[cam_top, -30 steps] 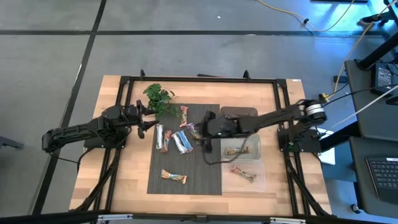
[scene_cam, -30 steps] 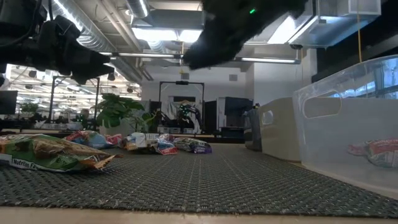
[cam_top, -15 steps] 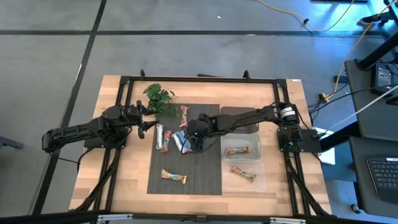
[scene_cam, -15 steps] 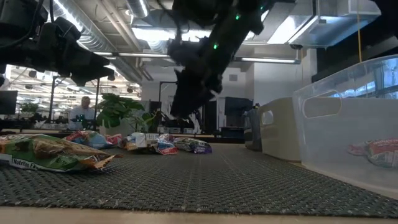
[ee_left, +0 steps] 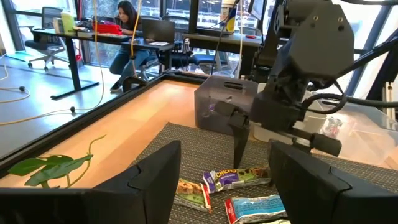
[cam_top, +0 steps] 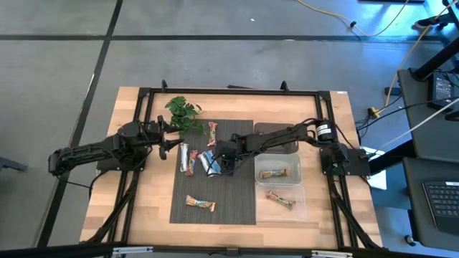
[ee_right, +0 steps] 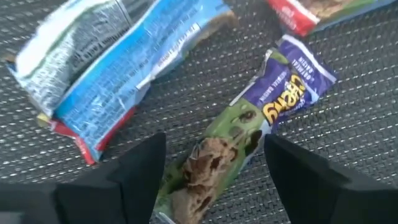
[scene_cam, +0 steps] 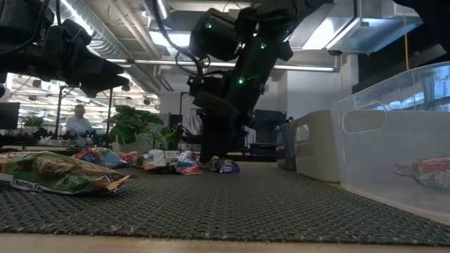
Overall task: Pick and place Granola Bars by type
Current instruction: Put the purple granola bar into the black bin
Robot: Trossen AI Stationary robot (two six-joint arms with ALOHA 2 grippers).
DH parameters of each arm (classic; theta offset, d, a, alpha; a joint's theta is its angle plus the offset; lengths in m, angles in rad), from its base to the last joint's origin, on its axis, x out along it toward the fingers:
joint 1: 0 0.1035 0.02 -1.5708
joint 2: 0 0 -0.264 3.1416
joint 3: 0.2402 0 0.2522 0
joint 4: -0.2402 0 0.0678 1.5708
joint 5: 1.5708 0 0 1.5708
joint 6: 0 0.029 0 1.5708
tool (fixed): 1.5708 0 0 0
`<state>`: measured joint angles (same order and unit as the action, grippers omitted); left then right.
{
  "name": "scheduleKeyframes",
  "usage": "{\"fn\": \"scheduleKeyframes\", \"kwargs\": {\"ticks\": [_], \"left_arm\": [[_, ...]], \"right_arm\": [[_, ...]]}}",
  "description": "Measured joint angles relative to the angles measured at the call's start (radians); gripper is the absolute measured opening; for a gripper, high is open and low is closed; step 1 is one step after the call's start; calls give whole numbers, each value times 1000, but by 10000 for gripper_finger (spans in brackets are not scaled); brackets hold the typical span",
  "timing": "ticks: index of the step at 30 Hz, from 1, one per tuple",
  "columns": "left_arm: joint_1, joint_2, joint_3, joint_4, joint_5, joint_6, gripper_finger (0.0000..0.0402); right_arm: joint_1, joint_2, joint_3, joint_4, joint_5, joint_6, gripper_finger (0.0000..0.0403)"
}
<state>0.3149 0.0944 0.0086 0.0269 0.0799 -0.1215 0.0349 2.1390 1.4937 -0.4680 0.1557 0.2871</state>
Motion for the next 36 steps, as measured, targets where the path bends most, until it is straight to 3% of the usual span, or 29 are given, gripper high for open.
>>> {"fn": "scheduleKeyframes", "kwargs": {"ticks": [6, 16, 22, 28, 36], "left_arm": [[0, 0, 0, 0, 0, 0, 231], [0, 0, 0, 0, 0, 0, 231], [0, 0, 0, 0, 0, 0, 231], [0, 0, 0, 0, 0, 0, 232], [0, 0, 0, 0, 0, 0, 232]], "right_arm": [[-6, 5, 0, -17, 0, 13, 254], [-7, 5, 0, -24, 8, 13, 137], [-8, 4, 0, -24, 10, -13, 89], [-8, -5, 0, -29, 11, -55, 62], [-7, -96, 0, -54, 10, -108, 56]]}}
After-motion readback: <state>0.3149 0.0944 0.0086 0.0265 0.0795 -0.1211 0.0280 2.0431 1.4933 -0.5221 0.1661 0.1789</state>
